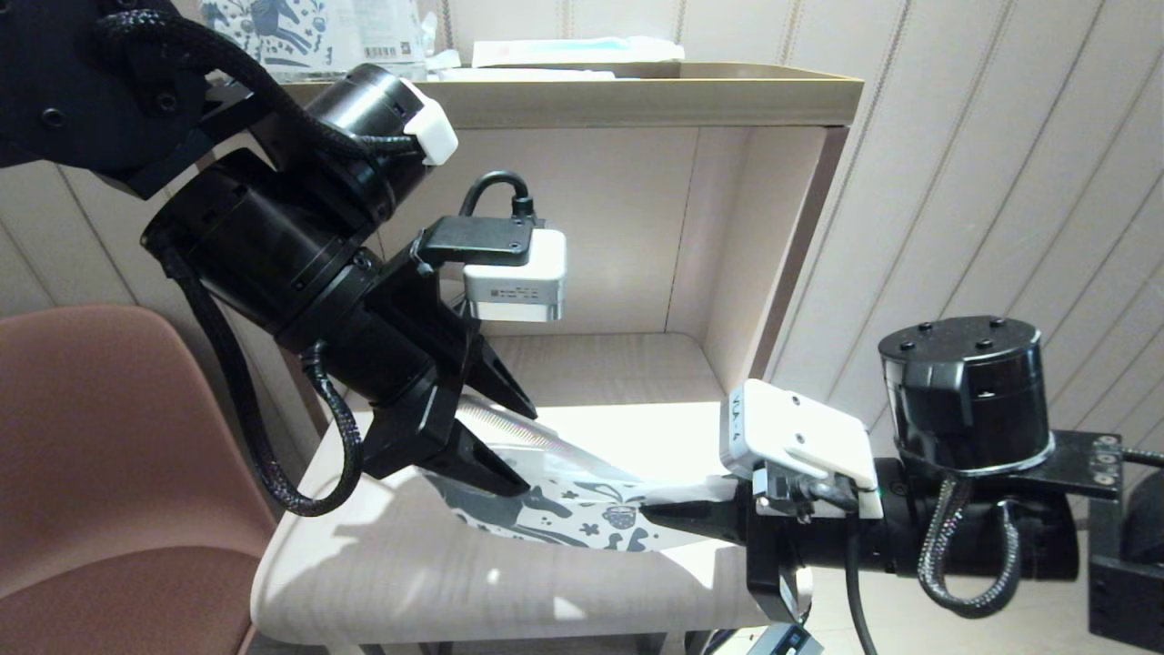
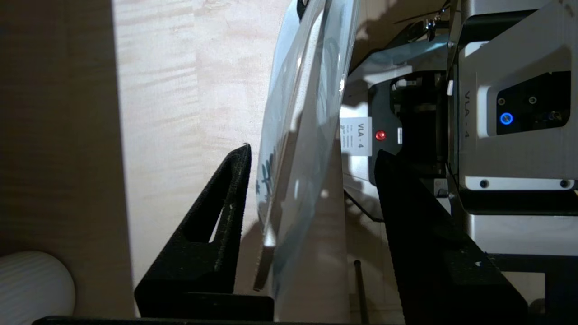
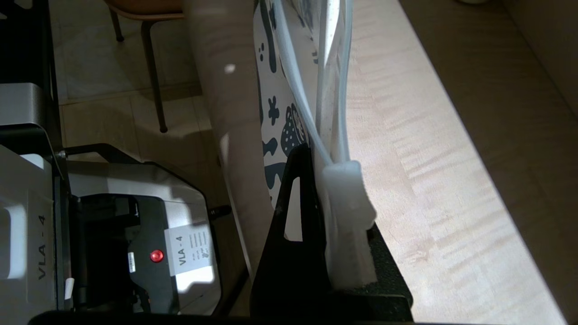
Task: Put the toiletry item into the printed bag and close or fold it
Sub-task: Place the comb into the storage bag, then hand it to the other hand
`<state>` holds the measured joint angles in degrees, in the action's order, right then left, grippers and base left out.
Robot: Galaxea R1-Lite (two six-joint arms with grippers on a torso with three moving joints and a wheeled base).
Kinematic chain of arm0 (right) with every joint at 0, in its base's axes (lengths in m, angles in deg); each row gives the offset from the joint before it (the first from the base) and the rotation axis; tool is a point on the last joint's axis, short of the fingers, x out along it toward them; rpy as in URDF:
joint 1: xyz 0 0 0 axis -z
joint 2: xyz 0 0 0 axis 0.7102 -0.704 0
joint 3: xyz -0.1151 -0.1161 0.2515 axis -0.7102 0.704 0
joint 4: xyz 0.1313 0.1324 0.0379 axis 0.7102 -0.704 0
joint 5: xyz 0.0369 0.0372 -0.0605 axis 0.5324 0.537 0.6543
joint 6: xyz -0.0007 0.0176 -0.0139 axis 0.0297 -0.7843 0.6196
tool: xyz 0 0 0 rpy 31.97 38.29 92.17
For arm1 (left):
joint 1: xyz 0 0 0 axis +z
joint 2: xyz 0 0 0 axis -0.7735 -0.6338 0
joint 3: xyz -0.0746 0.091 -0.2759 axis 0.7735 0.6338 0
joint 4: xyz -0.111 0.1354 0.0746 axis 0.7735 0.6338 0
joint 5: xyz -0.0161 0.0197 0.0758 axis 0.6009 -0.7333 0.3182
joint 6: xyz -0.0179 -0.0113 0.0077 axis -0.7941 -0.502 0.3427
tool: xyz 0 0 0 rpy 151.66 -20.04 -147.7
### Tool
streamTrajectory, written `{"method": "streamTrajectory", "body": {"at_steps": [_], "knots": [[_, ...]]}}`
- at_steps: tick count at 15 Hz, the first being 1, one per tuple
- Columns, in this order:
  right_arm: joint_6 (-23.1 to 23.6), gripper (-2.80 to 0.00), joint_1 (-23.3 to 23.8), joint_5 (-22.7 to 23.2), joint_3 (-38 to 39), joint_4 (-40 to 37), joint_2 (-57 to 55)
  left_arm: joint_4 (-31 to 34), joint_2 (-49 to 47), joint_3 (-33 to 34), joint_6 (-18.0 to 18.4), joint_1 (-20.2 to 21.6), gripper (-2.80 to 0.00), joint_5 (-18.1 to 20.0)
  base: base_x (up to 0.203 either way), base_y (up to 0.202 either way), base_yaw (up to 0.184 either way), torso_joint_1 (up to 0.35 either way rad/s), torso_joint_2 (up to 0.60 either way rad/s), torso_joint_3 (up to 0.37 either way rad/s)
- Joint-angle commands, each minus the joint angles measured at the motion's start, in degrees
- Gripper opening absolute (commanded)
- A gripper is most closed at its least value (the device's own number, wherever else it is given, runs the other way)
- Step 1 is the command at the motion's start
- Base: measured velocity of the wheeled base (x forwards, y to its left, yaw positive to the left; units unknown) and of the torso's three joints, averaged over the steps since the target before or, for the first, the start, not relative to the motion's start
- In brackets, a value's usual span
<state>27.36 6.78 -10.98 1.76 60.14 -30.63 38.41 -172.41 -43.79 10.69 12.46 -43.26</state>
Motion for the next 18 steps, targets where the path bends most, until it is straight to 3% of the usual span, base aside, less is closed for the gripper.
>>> {"method": "streamTrajectory", "body": {"at_steps": [1,5,11,15,17,18], "knots": [[0.18,-2.8,-0.02,0.08,0.26,0.05,-0.03,0.08,0.3,-0.03,0.27,-0.03,0.0,0.07,0.0,0.0,0.0,0.0,0.0,0.0],[0.18,-2.8,0.07,0.17,0.61,0.05,-0.03,0.27,1.67,-0.03,0.0,0.72,0.0,0.02,0.0,0.0,0.0,0.0,0.0,0.0],[0.18,-2.8,0.15,0.17,0.61,0.05,0.15,0.21,5.19,-0.04,0.06,9.36,0.0,0.21,0.0,0.0,0.0,0.0,0.0,0.0],[-0.06,-2.8,0.31,0.17,0.52,0.05,0.75,0.55,7.21,-0.03,-0.1,19.17,0.0,5.81,0.0,0.0,0.0,0.0,0.0,0.0],[-0.17,-2.8,0.33,0.25,0.43,-0.04,1.42,0.95,7.82,0.03,-0.95,24.25,0.0,10.83,0.0,0.0,0.0,0.0,0.0,0.0],[-0.26,-2.8,0.33,0.25,0.35,-0.04,1.67,1.29,7.9,0.06,-3.99,26.53,0.0,14.82,0.0,0.0,0.0,0.0,0.0,0.0]]}}
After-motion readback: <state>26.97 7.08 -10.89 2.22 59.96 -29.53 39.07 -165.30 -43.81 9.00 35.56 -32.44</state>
